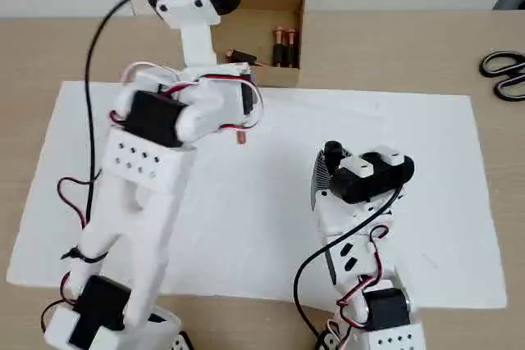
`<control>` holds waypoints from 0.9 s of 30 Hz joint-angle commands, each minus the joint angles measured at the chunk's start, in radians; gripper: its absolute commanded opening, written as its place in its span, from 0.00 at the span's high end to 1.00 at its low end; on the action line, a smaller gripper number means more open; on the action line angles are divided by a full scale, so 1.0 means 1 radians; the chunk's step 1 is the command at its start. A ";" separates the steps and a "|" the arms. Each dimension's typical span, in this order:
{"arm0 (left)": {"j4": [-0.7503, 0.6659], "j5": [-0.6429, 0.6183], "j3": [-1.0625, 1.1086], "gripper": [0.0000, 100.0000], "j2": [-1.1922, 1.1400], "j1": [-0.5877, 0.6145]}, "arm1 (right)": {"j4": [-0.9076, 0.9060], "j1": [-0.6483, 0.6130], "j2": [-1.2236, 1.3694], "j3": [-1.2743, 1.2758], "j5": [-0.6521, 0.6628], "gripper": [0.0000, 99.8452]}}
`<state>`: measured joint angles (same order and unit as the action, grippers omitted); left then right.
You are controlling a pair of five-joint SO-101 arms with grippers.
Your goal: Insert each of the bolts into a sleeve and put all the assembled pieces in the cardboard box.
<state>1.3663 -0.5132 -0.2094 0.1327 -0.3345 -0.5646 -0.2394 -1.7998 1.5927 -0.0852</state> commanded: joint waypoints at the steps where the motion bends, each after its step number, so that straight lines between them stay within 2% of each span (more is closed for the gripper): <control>1: -0.269 -0.046 0.168 1.00 0.043 -0.009 | 0.027 -0.004 -0.013 -0.011 0.011 1.00; 6: -0.456 -0.080 0.300 1.00 0.041 -0.054 | 0.027 -0.036 -0.013 -0.003 0.006 1.00; 10: -0.523 -0.086 0.317 1.00 0.049 -0.080 | 0.016 -0.113 -0.013 0.037 0.006 1.00; 15: -0.522 -0.130 0.321 1.00 0.049 -0.094 | -0.082 -0.173 -0.015 0.052 0.005 1.00; 20: -0.520 -0.140 0.318 0.99 0.051 -0.098 | -0.061 -0.170 -0.015 0.052 -0.052 1.00; 27: -0.410 -0.158 0.271 0.99 0.051 -0.195 | -0.045 -0.170 -0.015 0.052 -0.055 1.00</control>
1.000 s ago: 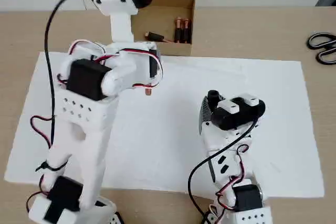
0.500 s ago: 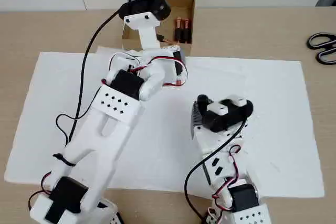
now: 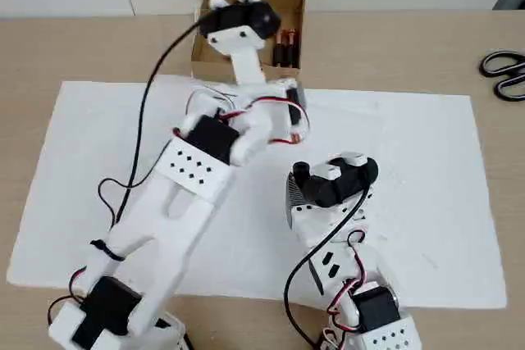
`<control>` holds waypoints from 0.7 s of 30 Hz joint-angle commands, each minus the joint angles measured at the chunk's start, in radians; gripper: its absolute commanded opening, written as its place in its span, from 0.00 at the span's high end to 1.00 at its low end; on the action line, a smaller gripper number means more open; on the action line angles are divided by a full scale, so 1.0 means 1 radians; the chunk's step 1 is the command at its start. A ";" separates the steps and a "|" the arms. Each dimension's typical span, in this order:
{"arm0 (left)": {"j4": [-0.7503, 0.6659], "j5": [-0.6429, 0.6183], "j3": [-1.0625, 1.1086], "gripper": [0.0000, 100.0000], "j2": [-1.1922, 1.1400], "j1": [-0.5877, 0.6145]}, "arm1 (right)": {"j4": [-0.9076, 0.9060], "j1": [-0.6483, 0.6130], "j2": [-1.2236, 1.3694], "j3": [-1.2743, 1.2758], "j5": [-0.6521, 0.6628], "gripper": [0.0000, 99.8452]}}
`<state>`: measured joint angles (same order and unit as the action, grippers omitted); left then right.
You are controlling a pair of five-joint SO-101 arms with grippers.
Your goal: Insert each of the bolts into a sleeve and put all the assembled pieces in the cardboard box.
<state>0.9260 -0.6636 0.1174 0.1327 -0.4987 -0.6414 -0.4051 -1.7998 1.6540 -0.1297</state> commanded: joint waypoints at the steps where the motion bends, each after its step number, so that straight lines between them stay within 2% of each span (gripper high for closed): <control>1: 0.043 -0.008 -0.064 0.99 0.051 -0.038 | 0.031 -0.004 -0.015 -0.009 -0.011 1.00; 7: 0.117 -0.008 -0.097 0.99 0.051 -0.038 | 0.030 -0.004 -0.015 -0.009 -0.011 1.00; 21: 0.118 -0.008 -0.091 0.99 0.043 -0.038 | 0.030 -0.004 -0.015 -0.009 -0.011 1.00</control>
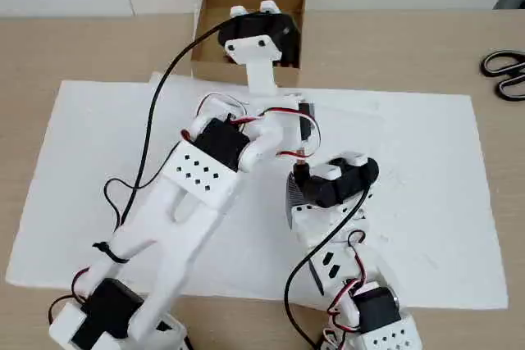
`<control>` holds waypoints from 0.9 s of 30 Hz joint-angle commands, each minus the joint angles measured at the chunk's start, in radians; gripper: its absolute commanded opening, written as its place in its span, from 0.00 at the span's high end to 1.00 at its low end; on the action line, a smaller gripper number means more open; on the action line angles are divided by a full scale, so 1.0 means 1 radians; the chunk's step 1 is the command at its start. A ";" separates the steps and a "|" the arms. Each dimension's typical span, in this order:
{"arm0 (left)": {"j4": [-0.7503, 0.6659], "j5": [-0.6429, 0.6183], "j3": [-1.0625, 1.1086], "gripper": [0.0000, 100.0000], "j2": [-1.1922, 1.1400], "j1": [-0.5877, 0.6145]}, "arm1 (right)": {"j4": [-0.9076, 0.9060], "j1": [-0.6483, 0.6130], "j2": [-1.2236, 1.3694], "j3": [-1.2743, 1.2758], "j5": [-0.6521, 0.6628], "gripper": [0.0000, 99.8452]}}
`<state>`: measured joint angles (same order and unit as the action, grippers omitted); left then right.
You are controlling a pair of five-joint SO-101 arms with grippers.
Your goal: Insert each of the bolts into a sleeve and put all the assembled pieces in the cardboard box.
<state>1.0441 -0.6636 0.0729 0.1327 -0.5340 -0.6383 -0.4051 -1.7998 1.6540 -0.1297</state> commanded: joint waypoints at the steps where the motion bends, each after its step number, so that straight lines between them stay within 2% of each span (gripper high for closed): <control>1: 0.000 -0.008 -0.047 0.99 0.041 -0.003 | 0.027 -0.004 -0.015 -0.009 -0.011 1.00; 6: -0.002 -0.008 -0.039 0.99 0.040 -0.003 | 0.027 -0.004 -0.015 -0.009 -0.011 1.00; 13: -0.126 -0.003 0.093 0.99 0.049 -0.006 | 0.027 -0.004 -0.015 -0.012 -0.011 1.00; 27: -0.098 -0.003 0.110 0.99 0.049 -0.009 | 0.028 0.022 -0.015 -0.014 -0.011 1.00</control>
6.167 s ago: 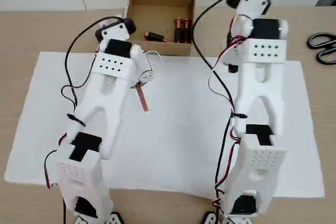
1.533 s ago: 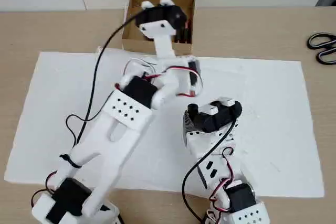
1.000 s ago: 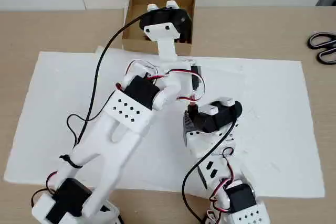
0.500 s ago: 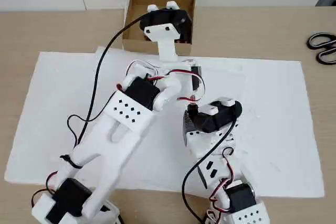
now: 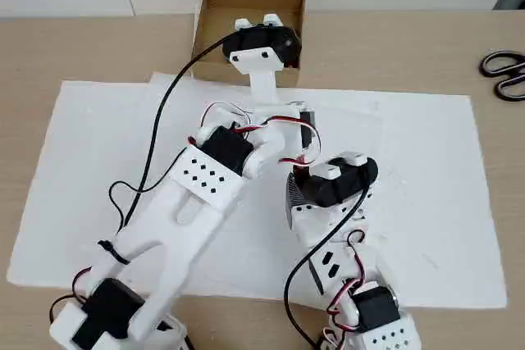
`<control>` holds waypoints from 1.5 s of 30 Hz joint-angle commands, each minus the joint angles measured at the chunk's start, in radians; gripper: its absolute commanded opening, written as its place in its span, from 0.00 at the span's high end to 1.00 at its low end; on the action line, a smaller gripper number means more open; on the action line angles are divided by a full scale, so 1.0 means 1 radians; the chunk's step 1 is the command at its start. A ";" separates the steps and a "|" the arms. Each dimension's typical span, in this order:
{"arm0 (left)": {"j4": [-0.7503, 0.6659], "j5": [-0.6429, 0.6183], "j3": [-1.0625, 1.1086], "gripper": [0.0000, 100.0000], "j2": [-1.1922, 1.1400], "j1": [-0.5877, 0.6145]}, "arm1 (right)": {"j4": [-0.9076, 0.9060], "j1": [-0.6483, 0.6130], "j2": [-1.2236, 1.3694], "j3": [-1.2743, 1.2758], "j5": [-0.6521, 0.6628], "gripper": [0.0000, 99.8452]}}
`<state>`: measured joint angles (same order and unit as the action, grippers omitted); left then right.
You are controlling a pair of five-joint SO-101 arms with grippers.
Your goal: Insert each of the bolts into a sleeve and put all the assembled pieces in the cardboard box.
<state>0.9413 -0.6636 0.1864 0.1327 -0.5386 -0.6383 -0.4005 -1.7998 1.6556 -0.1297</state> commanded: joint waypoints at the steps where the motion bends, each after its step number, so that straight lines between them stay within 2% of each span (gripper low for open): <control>1: 0.015 -0.003 -0.004 0.99 0.049 -0.005 | 0.028 0.018 -0.015 -0.015 -0.011 1.00; 24: 0.126 0.000 -0.021 0.99 0.081 -0.049 | 0.028 0.018 -0.015 -0.012 -0.011 1.00; 28: 0.124 0.049 -0.008 0.99 0.146 -0.051 | 0.030 0.018 -0.015 -0.012 -0.011 1.00; 39: 0.126 0.069 0.015 0.99 0.152 -0.055 | 0.030 0.018 -0.015 -0.012 -0.011 1.00; 45: 0.124 0.104 0.054 0.99 0.152 -0.123 | 0.030 0.018 -0.015 -0.014 -0.011 1.00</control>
<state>1.0625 -0.5685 0.2432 0.2248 -0.6306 -0.6383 -0.3913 -1.8013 1.6571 -0.1297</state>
